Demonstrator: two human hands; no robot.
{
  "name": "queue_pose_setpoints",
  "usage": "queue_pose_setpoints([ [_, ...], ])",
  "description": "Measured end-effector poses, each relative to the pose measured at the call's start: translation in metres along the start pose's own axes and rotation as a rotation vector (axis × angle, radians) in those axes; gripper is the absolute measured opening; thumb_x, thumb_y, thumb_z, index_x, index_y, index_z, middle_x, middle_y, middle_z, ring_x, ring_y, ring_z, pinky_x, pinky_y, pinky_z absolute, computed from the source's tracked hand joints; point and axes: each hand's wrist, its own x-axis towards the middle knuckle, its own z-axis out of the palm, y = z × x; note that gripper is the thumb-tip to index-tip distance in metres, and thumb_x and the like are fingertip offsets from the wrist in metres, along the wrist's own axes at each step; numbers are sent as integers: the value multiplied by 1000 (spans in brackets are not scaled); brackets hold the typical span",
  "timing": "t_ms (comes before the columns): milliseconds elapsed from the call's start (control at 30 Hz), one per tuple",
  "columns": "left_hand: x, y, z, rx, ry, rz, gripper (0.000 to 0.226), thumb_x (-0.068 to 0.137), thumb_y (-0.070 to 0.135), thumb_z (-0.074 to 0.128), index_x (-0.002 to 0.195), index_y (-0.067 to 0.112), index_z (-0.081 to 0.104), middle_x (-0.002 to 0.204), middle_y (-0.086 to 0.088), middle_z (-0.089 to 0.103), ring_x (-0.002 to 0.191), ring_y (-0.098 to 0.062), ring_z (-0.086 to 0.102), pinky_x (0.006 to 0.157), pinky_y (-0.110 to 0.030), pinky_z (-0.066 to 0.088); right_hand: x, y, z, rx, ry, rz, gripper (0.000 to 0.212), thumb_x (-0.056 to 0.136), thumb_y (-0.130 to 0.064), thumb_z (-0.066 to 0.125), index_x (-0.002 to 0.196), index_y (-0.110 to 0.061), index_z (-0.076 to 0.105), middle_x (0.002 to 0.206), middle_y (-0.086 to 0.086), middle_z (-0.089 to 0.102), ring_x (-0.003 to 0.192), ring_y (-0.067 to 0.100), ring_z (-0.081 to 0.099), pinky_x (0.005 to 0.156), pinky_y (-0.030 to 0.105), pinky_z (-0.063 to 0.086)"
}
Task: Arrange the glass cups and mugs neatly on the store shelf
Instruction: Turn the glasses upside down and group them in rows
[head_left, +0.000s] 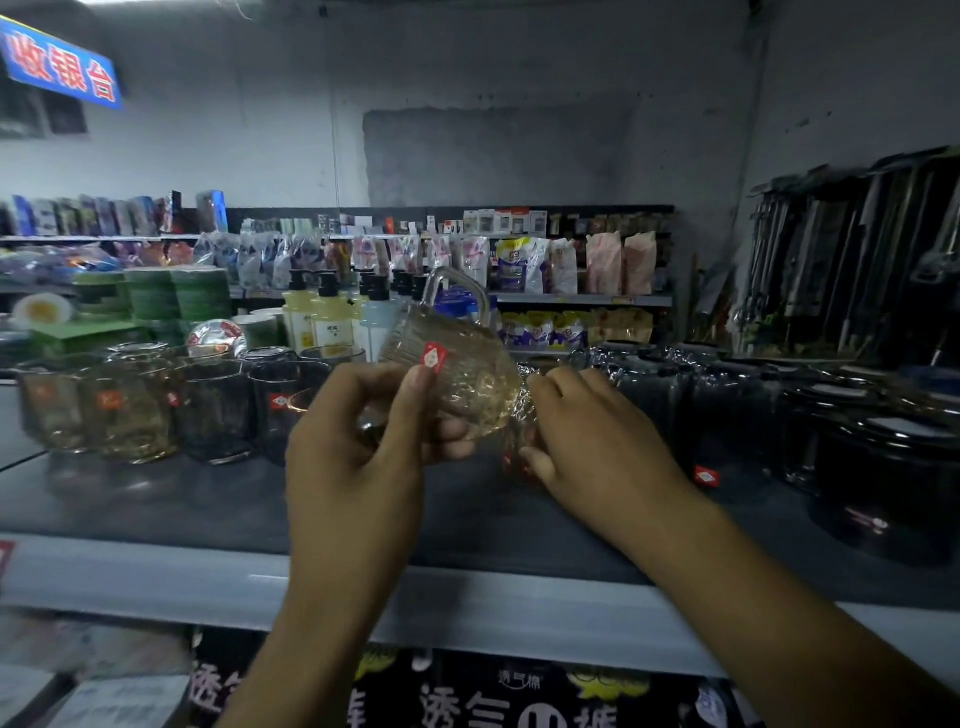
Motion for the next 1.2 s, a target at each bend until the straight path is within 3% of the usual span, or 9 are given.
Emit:
queue_pose_setpoints([
  [167,-22,-6,9,-398,176,-198,15,97,23,61,92,9,65,77,-8,70,72,-18,72,64,-24,59,-9,3,-2,294,163,24,30,96,-7,56,126,-14,58,123,5,58,116,22,55,93,39,50],
  [267,-27,-1,23,-624,234,-313,14,98,21,57,91,11,63,74,-2,71,69,-11,71,64,-20,58,-22,-17,-19,1040,207,172,23,103,-41,45,115,-38,65,109,0,71,99,17,68,88,44,57],
  [333,-32,1,32,-735,255,-368,14,98,20,56,93,9,62,71,-2,69,65,-9,68,61,-19,57,-25,-31,-26,1411,127,244,33,96,-62,49,111,-38,65,109,-3,73,98,18,72,84,49,61],
  [400,-39,3,40,-776,258,-389,16,97,20,55,97,6,63,72,-5,67,60,-9,64,56,-18,55,-25,-41,-31,1425,114,251,43,86,-64,63,116,-33,59,105,-10,74,90,8,73,73,35,62],
  [500,-46,-1,40,-658,183,-382,21,96,22,55,97,2,64,62,-10,64,48,-11,57,45,-17,49,-19,-44,-36,1495,187,275,42,80,-41,72,112,-21,53,88,-1,75,49,9,62,41,22,46],
  [667,-37,-5,4,-218,-103,-327,9,97,10,60,99,7,69,60,-14,69,44,-17,63,44,-22,51,-6,-25,-41,1117,173,314,55,69,-65,72,111,-33,58,97,-8,72,64,-2,65,49,13,44],
  [833,-32,-22,-37,312,-21,32,11,92,17,71,92,28,72,72,7,72,61,-10,70,58,-24,57,12,-33,-44,552,88,273,70,73,-75,69,124,-29,52,111,-10,62,93,6,60,72,26,48],
  [933,-34,-28,-44,369,8,111,5,92,25,70,90,30,70,75,11,73,67,-9,71,59,-27,58,22,-48,-38,371,35,234,83,76,-74,67,136,-22,45,126,-1,60,110,20,59,90,36,51],
  [1200,-31,-32,-47,480,-52,279,15,89,18,69,97,30,69,82,17,68,74,2,67,63,-22,54,31,-70,-17,214,-60,249,86,79,-73,65,137,-14,43,128,8,59,113,29,61,89,40,55],
])
